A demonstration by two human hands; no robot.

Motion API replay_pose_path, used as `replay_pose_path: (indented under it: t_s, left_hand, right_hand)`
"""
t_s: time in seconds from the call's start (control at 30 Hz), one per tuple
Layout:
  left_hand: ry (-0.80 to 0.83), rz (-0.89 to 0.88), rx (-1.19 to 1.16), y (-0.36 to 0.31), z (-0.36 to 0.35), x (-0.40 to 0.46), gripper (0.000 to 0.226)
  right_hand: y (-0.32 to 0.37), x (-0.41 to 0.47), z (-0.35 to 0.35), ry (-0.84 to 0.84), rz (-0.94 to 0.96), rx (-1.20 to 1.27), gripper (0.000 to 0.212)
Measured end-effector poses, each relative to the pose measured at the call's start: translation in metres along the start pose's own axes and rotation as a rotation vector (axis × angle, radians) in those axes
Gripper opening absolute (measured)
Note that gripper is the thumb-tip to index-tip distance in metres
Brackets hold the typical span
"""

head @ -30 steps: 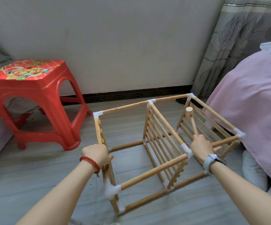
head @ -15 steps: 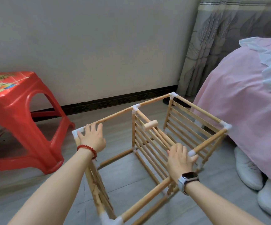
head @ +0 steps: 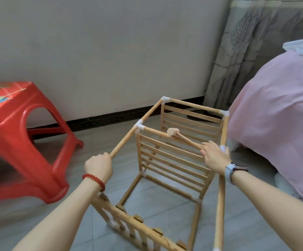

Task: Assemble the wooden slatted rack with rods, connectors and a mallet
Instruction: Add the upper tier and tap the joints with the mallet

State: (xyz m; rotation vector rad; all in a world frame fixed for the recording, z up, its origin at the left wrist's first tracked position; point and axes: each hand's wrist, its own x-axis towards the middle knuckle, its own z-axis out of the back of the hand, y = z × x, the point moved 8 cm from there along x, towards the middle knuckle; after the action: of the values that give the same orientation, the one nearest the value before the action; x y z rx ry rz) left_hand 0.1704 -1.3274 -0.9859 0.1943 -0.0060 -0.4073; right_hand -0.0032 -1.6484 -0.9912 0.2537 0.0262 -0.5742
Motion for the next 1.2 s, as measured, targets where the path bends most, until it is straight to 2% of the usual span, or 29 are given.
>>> replay_pose_path:
  t_s: [0.13,0.2,0.27,0.33,0.47,0.53,0.63,0.67,0.7,0.77,0.83,0.97,1.07,1.2]
  left_hand:
    - [0.173,-0.015,-0.039,-0.002,0.007,-0.054,0.025]
    - [0.286,0.016,-0.142,-0.001,0.007,-0.085,0.022]
    - [0.406,0.046,-0.278,-0.005,0.008,-0.115,0.014]
    - [0.455,-0.038,-0.319,-0.024,0.010,-0.137,0.013]
    - [0.601,-0.281,-0.509,-0.073,0.001,-0.196,0.032]
    - [0.568,-0.351,-0.500,-0.080,0.001,-0.199,0.030]
    - [0.114,-0.299,-0.440,-0.052,0.027,-0.146,0.019]
    - [0.020,-0.289,-0.460,-0.039,0.031,-0.126,0.020]
    - [0.009,-0.312,-0.453,-0.032,0.027,-0.104,0.030]
    - [0.165,-0.377,-0.412,-0.024,0.006,-0.070,0.049]
    - [0.240,-0.453,-0.341,-0.025,-0.009,-0.051,0.052]
    - [0.077,-0.610,-0.156,-0.035,0.005,-0.037,0.048]
    - [0.013,-0.665,-0.096,-0.042,0.010,-0.051,0.051]
    - [-0.041,-0.619,-0.173,-0.049,0.013,-0.088,0.100]
  right_hand:
    - [0.022,0.024,0.001,0.145,0.039,0.049,0.037]
    - [0.048,0.018,0.008,0.061,0.050,0.151,0.035]
    - [0.077,-0.004,0.009,0.013,0.037,0.388,0.029]
    - [0.103,-0.027,-0.003,0.091,0.011,0.626,0.026]
    - [0.131,-0.077,-0.021,0.337,-0.053,0.997,0.026]
    - [0.128,-0.097,-0.025,0.381,-0.096,1.076,0.025]
    - [0.112,-0.130,-0.033,0.295,-0.189,1.065,0.027]
    - [0.111,-0.142,-0.038,0.275,-0.217,1.052,0.026]
    - [0.111,-0.155,-0.041,0.263,-0.232,1.017,0.025]
    - [0.121,-0.172,-0.050,0.244,-0.189,0.876,0.023]
    - [0.135,-0.184,-0.054,0.200,-0.151,0.732,0.021]
    - [0.147,-0.187,-0.058,0.135,-0.135,0.544,0.019]
    - [0.138,-0.191,-0.055,0.116,-0.092,0.422,0.018]
    - [0.113,-0.191,-0.042,0.091,0.031,0.195,0.018]
